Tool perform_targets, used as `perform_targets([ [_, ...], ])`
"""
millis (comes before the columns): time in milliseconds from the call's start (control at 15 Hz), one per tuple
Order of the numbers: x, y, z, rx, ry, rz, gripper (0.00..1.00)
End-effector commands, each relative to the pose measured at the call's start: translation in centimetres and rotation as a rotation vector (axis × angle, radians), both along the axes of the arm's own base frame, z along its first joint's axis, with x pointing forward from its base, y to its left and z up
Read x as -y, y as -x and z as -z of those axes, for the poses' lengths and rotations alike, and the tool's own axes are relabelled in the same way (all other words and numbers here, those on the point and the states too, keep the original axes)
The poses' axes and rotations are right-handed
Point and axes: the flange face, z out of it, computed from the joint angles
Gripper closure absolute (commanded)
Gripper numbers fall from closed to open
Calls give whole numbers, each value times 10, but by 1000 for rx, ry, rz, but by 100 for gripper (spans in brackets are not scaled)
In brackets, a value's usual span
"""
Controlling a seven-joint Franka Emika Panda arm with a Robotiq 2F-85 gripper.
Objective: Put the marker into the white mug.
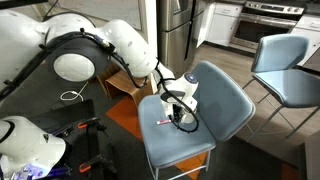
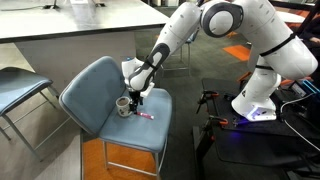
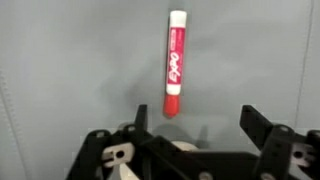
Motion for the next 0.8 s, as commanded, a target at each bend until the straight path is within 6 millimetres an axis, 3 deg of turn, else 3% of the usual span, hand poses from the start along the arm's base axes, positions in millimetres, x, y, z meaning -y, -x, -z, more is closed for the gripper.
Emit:
perform_targets([
  [0, -2, -9, 15, -40, -27, -15, 0],
  [400, 4, -16, 41, -47, -34, 1, 0],
  [533, 7, -16, 47, -45, -42, 14, 6],
  [600, 8, -16, 49, -45, -44, 19, 11],
  [733, 11, -15, 53, -49, -54, 30, 35],
])
